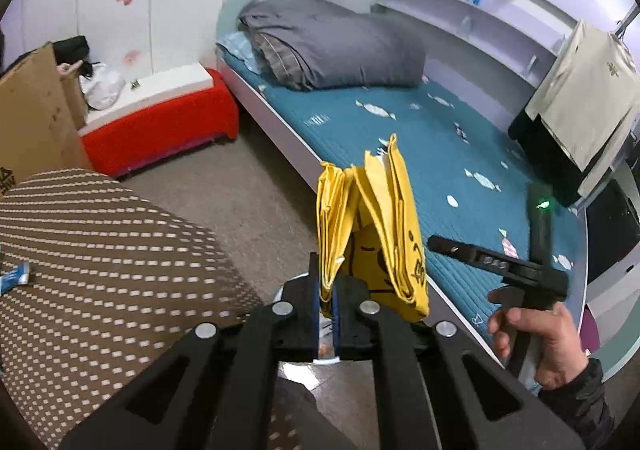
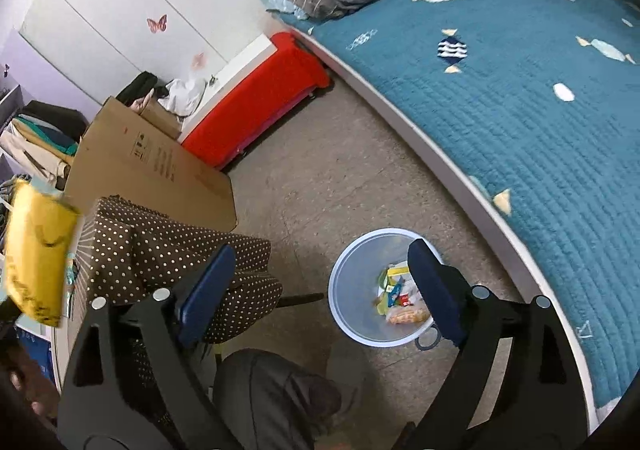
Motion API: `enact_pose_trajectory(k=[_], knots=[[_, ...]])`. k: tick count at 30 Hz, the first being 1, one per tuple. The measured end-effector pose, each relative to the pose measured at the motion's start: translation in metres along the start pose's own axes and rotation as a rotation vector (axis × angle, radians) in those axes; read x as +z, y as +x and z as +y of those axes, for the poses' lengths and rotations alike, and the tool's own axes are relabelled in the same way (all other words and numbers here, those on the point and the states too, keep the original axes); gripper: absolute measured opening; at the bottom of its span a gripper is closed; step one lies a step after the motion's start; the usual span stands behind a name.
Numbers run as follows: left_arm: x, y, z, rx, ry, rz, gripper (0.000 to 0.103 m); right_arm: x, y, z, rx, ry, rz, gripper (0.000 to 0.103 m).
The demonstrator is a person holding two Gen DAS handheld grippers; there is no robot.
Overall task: Collect trash
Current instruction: 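Open the left tool over the bucket while the right tool releases the barcode wrapper, then move both open tools back over the teal wrapper and blue tube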
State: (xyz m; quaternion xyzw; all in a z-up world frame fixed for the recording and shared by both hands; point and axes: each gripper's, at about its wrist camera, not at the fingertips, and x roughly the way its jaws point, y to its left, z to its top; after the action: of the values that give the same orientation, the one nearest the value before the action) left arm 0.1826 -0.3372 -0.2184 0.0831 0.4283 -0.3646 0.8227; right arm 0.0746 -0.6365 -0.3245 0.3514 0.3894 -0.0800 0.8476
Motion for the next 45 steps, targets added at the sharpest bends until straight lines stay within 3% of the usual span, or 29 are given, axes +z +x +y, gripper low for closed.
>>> enact_pose_trajectory(k=[12, 13, 14, 16, 18, 27, 45], knots=[[0.014, 0.074, -0.033, -0.004, 0.072, 0.122, 0.008, 0.003, -0.031, 0.001, 0.002, 0.001, -0.049, 0.088], [0.014, 0.083, -0.036, 0.002, 0.090, 0.143, 0.018, 0.002, -0.032, 0.002, 0.003, 0.000, -0.051, 0.088], [0.015, 0.090, -0.040, 0.014, 0.105, 0.159, 0.049, 0.002, -0.033, 0.003, 0.003, -0.002, -0.052, 0.088], [0.013, 0.102, -0.042, 0.052, 0.126, 0.166, 0.092, 0.001, -0.034, 0.007, 0.006, -0.006, -0.054, 0.088], [0.010, 0.103, -0.041, 0.096, 0.124, 0.149, 0.093, 0.000, -0.035, 0.011, 0.011, -0.009, -0.055, 0.089], [0.006, 0.064, -0.027, 0.096, 0.086, 0.089, 0.093, -0.008, -0.040, 0.026, 0.001, -0.030, -0.055, 0.097], [-0.011, -0.039, 0.000, 0.105, 0.031, -0.078, 0.093, -0.014, -0.059, 0.102, 0.039, -0.175, -0.072, 0.097]])
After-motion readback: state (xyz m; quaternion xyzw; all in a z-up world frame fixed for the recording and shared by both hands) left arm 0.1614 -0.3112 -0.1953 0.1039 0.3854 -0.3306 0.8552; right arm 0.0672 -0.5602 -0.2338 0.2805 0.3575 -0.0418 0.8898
